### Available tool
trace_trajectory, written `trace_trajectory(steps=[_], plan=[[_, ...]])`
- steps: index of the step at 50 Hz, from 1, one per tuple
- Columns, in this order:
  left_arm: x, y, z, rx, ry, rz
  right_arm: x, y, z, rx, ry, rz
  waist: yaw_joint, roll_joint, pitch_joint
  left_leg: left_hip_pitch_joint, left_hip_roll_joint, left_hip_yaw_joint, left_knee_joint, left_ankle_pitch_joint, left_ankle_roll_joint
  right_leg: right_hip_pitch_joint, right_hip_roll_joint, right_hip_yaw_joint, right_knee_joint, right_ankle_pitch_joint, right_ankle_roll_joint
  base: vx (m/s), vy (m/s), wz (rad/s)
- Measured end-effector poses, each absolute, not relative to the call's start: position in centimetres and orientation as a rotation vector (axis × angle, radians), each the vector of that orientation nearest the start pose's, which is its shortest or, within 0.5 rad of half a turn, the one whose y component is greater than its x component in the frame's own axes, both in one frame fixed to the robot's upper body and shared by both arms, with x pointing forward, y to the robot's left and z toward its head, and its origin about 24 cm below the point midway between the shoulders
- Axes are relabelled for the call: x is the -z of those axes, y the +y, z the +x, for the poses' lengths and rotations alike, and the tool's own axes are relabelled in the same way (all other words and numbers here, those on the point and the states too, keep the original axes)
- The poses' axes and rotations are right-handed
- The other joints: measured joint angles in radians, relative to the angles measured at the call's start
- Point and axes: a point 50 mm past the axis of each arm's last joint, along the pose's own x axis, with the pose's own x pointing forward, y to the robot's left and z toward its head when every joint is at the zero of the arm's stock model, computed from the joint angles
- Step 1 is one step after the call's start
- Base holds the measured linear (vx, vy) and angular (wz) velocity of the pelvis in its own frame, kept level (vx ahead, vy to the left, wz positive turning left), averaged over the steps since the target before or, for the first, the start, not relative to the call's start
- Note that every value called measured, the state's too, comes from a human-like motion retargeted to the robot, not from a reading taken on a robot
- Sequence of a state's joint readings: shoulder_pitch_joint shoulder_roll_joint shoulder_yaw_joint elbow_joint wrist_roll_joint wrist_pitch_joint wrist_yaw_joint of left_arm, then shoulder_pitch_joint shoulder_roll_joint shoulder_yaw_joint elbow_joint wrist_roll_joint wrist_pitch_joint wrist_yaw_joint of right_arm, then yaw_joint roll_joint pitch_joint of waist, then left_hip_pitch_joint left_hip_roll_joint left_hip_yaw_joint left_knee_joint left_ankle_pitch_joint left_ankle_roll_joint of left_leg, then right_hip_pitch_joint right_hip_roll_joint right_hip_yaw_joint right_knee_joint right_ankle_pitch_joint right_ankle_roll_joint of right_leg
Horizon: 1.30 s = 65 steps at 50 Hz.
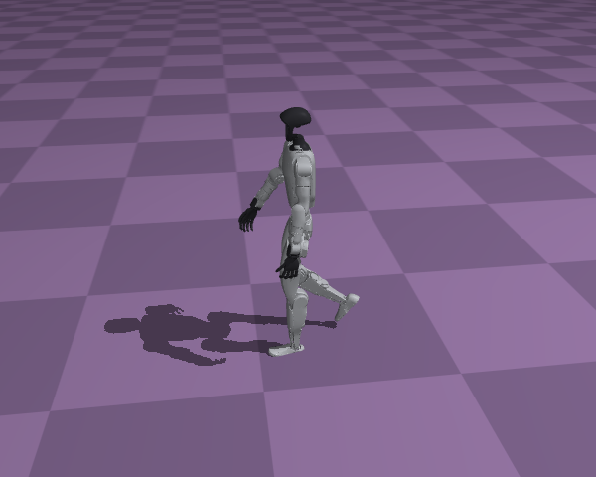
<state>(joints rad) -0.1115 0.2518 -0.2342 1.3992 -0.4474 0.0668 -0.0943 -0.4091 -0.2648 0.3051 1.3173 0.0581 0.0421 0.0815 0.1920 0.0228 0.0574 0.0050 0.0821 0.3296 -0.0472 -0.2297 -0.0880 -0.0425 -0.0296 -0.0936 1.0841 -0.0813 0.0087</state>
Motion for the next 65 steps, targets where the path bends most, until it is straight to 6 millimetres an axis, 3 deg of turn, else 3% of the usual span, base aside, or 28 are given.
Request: trace_trajectory(steps=[2,4,7,9,12,15,17,19,20,23,25,27,30,33,36,38,40,43,45,47,50,52,54,56,58,61,63,65], plan=[[13.6,24.2,17.1,-0.196,1.124,-0.025,15.1,-21.4,14.9,-0.232,1.228,-0.385,-0.067,0.000,-0.001,0.009,-0.011,-0.067,0.028,-0.038,0.022,-0.160,-0.019,-0.038,0.290,-0.065,-0.015,0.67,0.12,1.48],[9.4,24.5,24.4,-0.193,0.929,-0.026,17.2,-21.1,6.8,-0.299,1.468,-0.371,-0.134,0.008,0.006,0.033,-0.015,-0.131,0.036,-0.060,0.039,-0.301,-0.016,-0.060,0.497,-0.116,-0.007,0.66,0.07,1.47],[1.5,24.1,32.9,-0.148,0.641,-0.069,17.4,-20.6,-4.7,-0.363,1.789,-0.315,-0.241,0.035,0.022,0.089,-0.004,-0.219,0.018,-0.072,0.057,-0.470,-0.009,-0.098,0.649,-0.166,0.024,0.65,0.00,1.46],[-4.2,23.5,36.8,-0.099,0.445,-0.100,16.1,-20.3,-11.3,-0.388,1.951,-0.223,-0.310,0.055,0.031,0.132,0.013,-0.267,0.001,-0.080,0.062,-0.547,-0.027,-0.126,0.650,-0.192,0.041,0.66,-0.06,1.34],[-12.0,22.8,40.1,-0.015,0.186,-0.127,13.1,-19.8,-19.1,-0.363,2.141,-0.072,-0.392,0.078,0.030,0.180,0.037,-0.314,-0.017,-0.091,0.063,-0.634,-0.068,-0.147,0.537,-0.223,0.059,0.65,-0.12,0.95],[-17.8,22.3,41.3,0.063,-0.007,-0.151,10.0,-19.3,-24.1,-0.308,2.268,0.080,-0.433,0.087,0.007,0.200,0.047,-0.333,-0.014,-0.109,0.061,-0.678,-0.097,-0.143,0.273,-0.231,0.076,0.65,-0.19,0.44],[-19.9,22.2,41.4,0.106,-0.086,-0.185,8.6,-18.9,-25.9,-0.276,2.315,0.167,-0.439,0.085,-0.021,0.198,0.040,-0.336,0.004,-0.128,0.057,-0.652,-0.115,-0.148,-0.017,-0.219,0.078,0.66,-0.23,0.16],[-20.4,22.4,41.3,0.130,-0.124,-0.239,8.1,-18.8,-26.6,-0.251,2.332,0.222,-0.443,0.074,-0.045,0.205,0.020,-0.346,0.028,-0.147,0.050,-0.554,-0.129,-0.167,-0.399,-0.169,0.083,0.70,-0.26,0.26],[-20.1,22.6,41.2,0.130,-0.132,-0.271,8.1,-18.8,-26.5,-0.238,2.332,0.236,-0.447,0.064,-0.051,0.216,0.005,-0.356,0.039,-0.155,0.047,-0.480,-0.136,-0.177,-0.614,-0.126,0.088,0.77,-0.30,0.61],[-17.5,24.2,40.3,0.017,-0.106,-0.327,10.6,-19.7,-23.0,-0.236,2.267,0.126,-0.472,-0.001,0.031,0.360,-0.051,-0.405,0.056,-0.148,0.035,-0.166,-0.161,-0.205,-1.117,0.072,0.178,0.83,-0.35,0.47],[-13.4,25.0,39.1,-0.042,-0.007,-0.281,12.8,-20.0,-19.4,-0.267,2.187,0.019,-0.427,-0.043,0.062,0.429,-0.075,-0.386,0.073,-0.097,0.032,-0.088,-0.163,-0.181,-1.171,0.128,0.253,0.77,-0.44,-0.80],[-7.0,26.2,36.4,-0.106,0.191,-0.200,15.0,-20.5,-14.4,-0.275,2.075,-0.114,-0.347,-0.069,0.076,0.445,-0.079,-0.317,0.155,-0.024,0.042,-0.039,-0.121,-0.125,-1.171,0.137,0.253,0.74,-0.54,-1.66],[4.4,27.5,28.1,-0.172,0.640,-0.034,17.1,-22.0,-5.2,-0.219,1.858,-0.303,-0.261,-0.146,0.072,0.294,-0.157,-0.231,0.578,-0.023,0.140,0.044,-0.179,-0.047,-1.171,0.107,0.253,0.72,-0.26,-1.22],[13.1,27.4,15.6,-0.135,1.152,0.127,16.6,-24.0,7.0,-0.072,1.518,-0.429,-0.240,-0.173,-0.014,-0.111,-0.154,-0.151,1.240,-0.150,0.249,0.006,-0.220,-0.006,-1.162,0.066,0.212,0.61,-0.11,-0.43],[16.6,25.6,2.6,-0.016,1.580,0.197,12.1,-25.3,19.6,0.066,1.142,-0.455,-0.161,-0.180,-0.017,-0.354,-0.104,-0.078,1.678,-0.272,0.300,0.019,-0.204,0.064,-1.142,0.023,0.169,0.62,-0.12,-1.08],[16.8,23.8,-5.0,0.094,1.781,0.191,7.3,-25.6,26.7,0.131,0.905,-0.432,-0.091,-0.189,-0.011,-0.491,-0.086,-0.043,1.868,-0.322,0.304,0.033,-0.194,0.114,-1.135,0.003,0.149,0.60,-0.07,-1.28],[15.8,22.1,-11.2,0.204,1.909,0.154,1.7,-25.8,32.2,0.184,0.685,-0.410,-0.014,-0.200,-0.005,-0.624,-0.094,-0.026,1.976,-0.338,0.284,0.051,-0.188,0.157,-1.137,-0.010,0.134,0.58,-0.01,-1.18],[13.6,20.3,-17.6,0.345,2.006,0.053,-6.8,-26.3,37.4,0.252,0.405,-0.408,0.093,-0.216,0.005,-0.796,-0.131,-0.030,1.978,-0.329,0.240,0.085,-0.185,0.197,-1.146,-0.027,0.119,0.57,0.05,-0.87],[12.0,19.6,-20.5,0.421,2.051,-0.039,-11.8,-26.8,39.2,0.285,0.263,-0.416,0.150,-0.226,0.008,-0.872,-0.140,-0.032,1.899,-0.316,0.233,0.108,-0.184,0.209,-1.149,-0.040,0.110,0.58,0.07,-0.48],[10.7,19.1,-22.5,0.473,2.097,-0.133,-15.1,-27.1,40.0,0.296,0.168,-0.420,0.184,-0.241,0.002,-0.898,-0.120,-0.015,1.746,-0.295,0.261,0.125,-0.185,0.210,-1.146,-0.054,0.102,0.59,0.08,-0.14],[10.0,18.9,-23.2,0.526,2.142,-0.240,-18.1,-26.9,40.6,0.275,0.080,-0.410,0.210,-0.263,-0.020,-0.850,-0.060,0.059,1.383,-0.261,0.319,0.139,-0.176,0.210,-1.140,-0.070,0.100,0.62,0.09,-0.01],[10.7,19.0,-22.0,0.519,2.131,-0.261,-18.5,-26.1,40.7,0.235,0.050,-0.405,0.226,-0.278,-0.032,-0.722,-0.052,0.153,1.003,-0.227,0.307,0.151,-0.170,0.223,-1.135,-0.081,0.119,0.69,0.12,-0.39],[12.1,19.4,-19.5,0.468,2.082,-0.236,-17.8,-24.9,40.6,0.192,0.024,-0.407,0.261,-0.268,-0.018,-0.513,-0.076,0.255,0.545,-0.150,0.224,0.200,-0.147,0.259,-1.128,-0.094,0.148,0.77,0.17,-1.01],[13.8,20.0,-16.2,0.424,1.998,-0.158,-15.8,-23.8,39.9,0.146,0.008,-0.412,0.287,-0.205,0.006,-0.303,-0.085,0.319,0.186,-0.057,0.110,0.291,-0.080,0.299,-1.113,-0.101,0.162,0.82,0.22,-0.84],[15.4,20.7,-12.1,0.398,1.892,-0.063,-12.4,-22.9,38.6,0.079,0.043,-0.416,0.265,-0.145,0.013,-0.170,-0.088,0.328,0.010,0.004,0.026,0.369,-0.019,0.317,-1.081,-0.079,0.161,0.80,0.26,0.26],[16.8,22.5,-4.5,0.368,1.717,0.091,-3.8,-22.4,34.4,-0.036,0.261,-0.436,0.177,-0.084,0.020,-0.037,-0.098,0.247,-0.040,0.008,-0.027,0.400,0.046,0.268,-0.894,0.032,0.152,0.78,0.28,1.31],[16.7,24.2,2.1,0.353,1.577,0.226,3.2,-22.5,29.4,-0.107,0.512,-0.443,0.117,-0.059,0.002,0.013,-0.092,0.162,-0.040,-0.010,-0.024,0.268,0.086,0.175,-0.545,0.090,0.168,0.71,0.25,1.81],[15.3,25.8,9.9,0.272,1.392,0.352,9.8,-22.3,22.7,-0.162,0.823,-0.437,0.047,-0.055,-0.035,0.019,-0.098,0.063,-0.040,-0.024,0.003,0.052,0.082,0.070,-0.138,0.127,0.169,0.64,0.18,2.13]])
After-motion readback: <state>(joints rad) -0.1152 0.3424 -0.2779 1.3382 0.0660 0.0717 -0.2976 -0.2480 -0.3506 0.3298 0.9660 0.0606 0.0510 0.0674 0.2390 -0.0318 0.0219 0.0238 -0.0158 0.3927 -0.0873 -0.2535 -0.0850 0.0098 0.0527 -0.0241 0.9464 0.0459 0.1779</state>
